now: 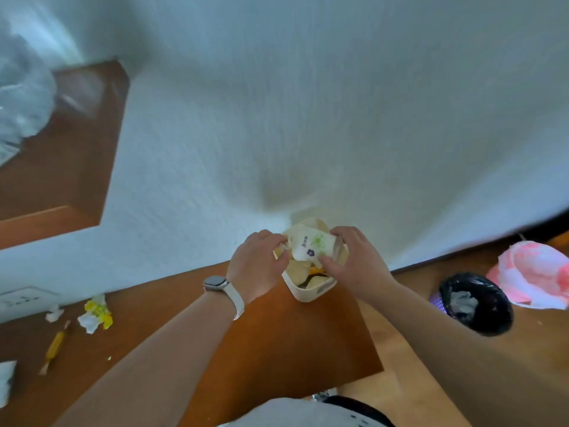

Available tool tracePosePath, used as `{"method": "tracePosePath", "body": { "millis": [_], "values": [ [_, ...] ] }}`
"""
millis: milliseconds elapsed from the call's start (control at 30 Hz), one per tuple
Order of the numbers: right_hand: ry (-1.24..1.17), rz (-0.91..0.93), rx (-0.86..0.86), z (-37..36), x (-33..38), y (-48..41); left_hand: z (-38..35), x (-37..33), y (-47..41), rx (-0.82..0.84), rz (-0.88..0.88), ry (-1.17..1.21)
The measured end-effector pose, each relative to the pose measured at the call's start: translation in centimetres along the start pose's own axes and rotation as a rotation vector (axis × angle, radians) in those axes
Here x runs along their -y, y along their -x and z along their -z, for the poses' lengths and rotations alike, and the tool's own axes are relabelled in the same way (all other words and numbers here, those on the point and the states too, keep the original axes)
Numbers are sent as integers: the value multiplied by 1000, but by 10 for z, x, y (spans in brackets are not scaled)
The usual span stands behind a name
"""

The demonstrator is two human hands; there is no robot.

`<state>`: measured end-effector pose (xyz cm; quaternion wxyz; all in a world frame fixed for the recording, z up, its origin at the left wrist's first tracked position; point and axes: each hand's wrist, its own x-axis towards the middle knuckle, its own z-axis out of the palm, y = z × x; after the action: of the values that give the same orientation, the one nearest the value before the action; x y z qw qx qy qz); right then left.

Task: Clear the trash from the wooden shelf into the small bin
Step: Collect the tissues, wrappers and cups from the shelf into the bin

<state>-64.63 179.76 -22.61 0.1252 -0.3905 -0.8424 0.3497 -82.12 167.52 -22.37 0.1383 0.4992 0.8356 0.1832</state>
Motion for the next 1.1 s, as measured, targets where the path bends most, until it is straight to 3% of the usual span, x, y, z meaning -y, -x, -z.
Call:
{"method": "tracePosePath", "body": {
  "millis": [267, 500, 833, 1100],
  "values": [
    [110, 194, 110, 3, -12, -9, -5, -6, 9, 3, 70, -119],
    [373, 464, 236, -10, 11, -20, 12, 10, 39, -56, 29, -158],
    [517, 703, 347, -78, 95, -10, 35, 100, 122, -90, 125, -336],
    [584, 808, 447, -165, 174, 12, 65, 196, 204, -142, 282, -306]
  ]
}}
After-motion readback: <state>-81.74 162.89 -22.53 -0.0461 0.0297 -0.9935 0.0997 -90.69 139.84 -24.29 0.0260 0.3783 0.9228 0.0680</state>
